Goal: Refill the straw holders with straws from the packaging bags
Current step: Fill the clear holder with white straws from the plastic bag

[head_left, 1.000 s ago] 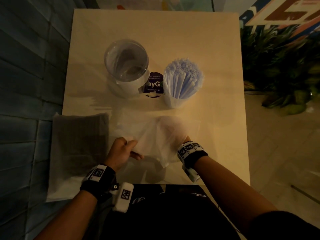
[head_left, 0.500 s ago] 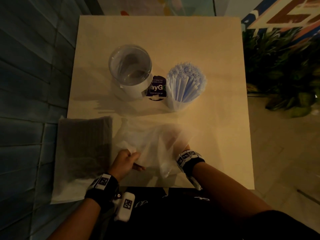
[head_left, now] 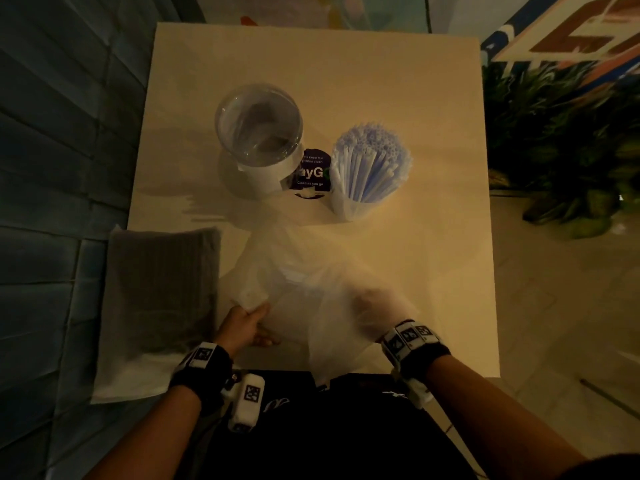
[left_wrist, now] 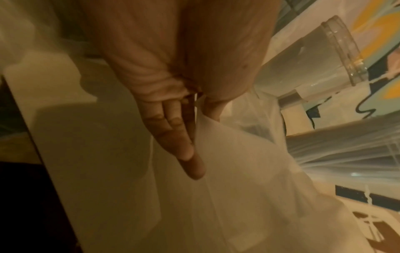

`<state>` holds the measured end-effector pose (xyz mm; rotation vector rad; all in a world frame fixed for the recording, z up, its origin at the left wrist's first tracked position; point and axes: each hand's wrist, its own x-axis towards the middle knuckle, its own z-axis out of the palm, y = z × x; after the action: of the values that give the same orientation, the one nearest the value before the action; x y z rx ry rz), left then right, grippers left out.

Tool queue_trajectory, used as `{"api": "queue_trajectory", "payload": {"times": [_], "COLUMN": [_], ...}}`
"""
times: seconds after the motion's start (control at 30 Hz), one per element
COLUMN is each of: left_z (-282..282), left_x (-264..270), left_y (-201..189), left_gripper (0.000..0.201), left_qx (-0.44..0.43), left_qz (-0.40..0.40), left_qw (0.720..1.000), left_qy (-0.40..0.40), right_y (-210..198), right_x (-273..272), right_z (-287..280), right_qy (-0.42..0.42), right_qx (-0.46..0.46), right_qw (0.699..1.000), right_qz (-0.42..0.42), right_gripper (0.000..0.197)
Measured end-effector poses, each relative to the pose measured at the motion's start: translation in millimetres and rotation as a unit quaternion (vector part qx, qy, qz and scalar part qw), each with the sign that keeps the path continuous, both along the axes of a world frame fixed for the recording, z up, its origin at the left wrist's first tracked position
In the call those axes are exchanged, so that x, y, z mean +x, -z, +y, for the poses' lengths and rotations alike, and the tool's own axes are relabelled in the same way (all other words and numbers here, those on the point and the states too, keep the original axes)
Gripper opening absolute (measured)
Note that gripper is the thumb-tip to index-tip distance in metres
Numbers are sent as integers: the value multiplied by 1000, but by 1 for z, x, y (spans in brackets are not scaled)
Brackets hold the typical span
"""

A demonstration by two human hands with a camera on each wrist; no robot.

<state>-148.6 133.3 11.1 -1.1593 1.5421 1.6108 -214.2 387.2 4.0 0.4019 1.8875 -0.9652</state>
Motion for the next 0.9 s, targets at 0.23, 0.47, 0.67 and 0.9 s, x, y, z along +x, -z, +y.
{"api": "queue_trajectory", "payload": {"times": [0.23,0.47,0.67,0.9], "left_z": [6,10,8,8], "left_x": [-6,-1,-1,-16], "left_y": [6,5,11,20], "left_gripper": [21,28,39,22], "left_qx": [25,39,27,3], "left_qz": [13,-24,-26,29], "left_qw": [1000,995,997,987], "left_qy": [9,87,63,-155], "right_y": [2,9,20,17], "right_x": [20,1,-4,6], "right_z": [4,-17,-24,-1], "right_qy": [-289,-279,-294,-300], "right_qx": [61,65,111,77], "right_qw": [934,951,944,939], "right_qz": [203,119,96,151], "right_gripper": [24,42,34,41]}}
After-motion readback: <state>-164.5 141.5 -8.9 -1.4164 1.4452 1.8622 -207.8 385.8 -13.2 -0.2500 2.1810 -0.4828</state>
